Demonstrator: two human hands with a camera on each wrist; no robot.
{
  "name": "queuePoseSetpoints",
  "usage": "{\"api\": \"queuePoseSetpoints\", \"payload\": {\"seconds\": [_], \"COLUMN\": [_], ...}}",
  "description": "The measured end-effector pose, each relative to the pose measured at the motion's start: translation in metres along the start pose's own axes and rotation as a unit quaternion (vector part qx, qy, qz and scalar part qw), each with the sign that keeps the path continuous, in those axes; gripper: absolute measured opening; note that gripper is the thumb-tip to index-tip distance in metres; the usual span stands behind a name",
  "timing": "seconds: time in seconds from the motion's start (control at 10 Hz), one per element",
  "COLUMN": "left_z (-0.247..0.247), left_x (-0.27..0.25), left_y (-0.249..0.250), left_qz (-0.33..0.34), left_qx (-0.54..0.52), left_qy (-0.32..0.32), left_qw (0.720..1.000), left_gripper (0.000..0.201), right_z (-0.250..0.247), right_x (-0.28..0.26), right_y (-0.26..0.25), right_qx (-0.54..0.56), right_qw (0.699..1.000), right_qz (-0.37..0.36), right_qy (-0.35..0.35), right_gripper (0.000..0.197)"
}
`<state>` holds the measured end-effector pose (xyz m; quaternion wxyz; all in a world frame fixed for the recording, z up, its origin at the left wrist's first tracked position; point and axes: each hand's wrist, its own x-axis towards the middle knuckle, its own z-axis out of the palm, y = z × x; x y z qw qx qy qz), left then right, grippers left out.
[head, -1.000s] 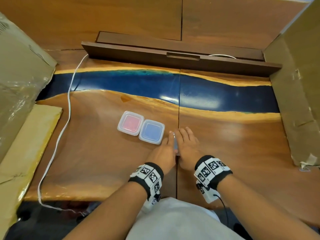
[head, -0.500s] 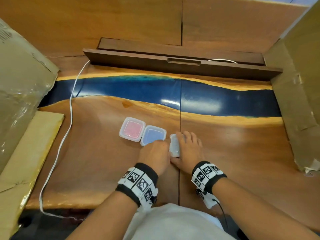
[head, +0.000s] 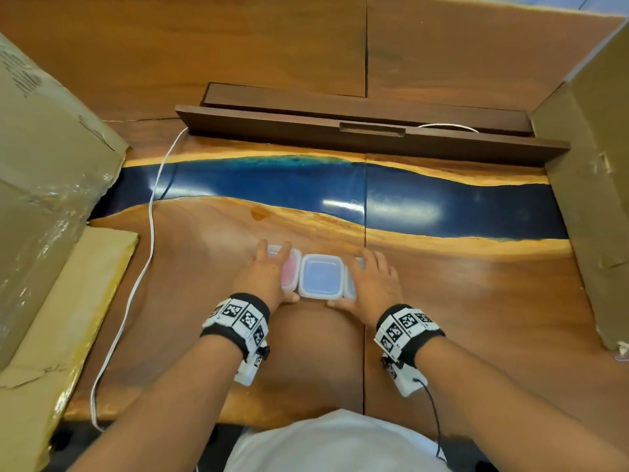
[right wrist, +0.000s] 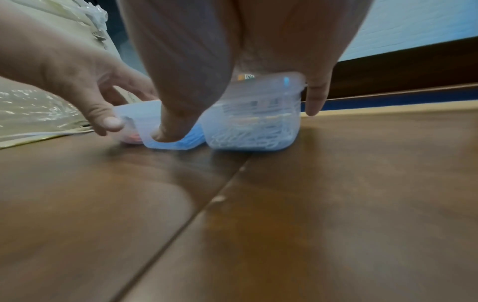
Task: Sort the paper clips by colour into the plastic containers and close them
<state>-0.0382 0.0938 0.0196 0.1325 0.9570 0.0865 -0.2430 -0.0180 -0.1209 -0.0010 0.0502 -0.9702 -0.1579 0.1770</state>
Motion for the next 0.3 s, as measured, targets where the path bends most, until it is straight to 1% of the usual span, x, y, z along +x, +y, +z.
{"api": "queuePoseSetpoints", "payload": {"seconds": [0.1, 0.2, 0.3], "left_z": [0.004, 0.004, 0.005], "left_x": [0.002, 0.004, 0.005], "left_y": [0.014, 0.026, 0.029], "left_qz": [-0.007, -0.009, -0.015], "left_qx": [0.003, 0.01, 0.01], "left_qy": [0.013, 0.028, 0.037], "left_qw": [1.0, 1.0, 0.999], "left_gripper": [0.106, 0.104, 0.107], "right_z": [-0.011, -0.018, -0.017], "right_x": [0.012, 0.02, 0.024], "right_y": [0.012, 0.018, 0.022], "right_qx": [-0.016, -0.033, -0.05], "right_qw": [1.0, 0.999, 0.999], "right_qz": [-0.013, -0.014, -0.019], "right_qy": [0.007, 0.0, -0.006], "right_gripper": [0.095, 0.098, 0.104]}}
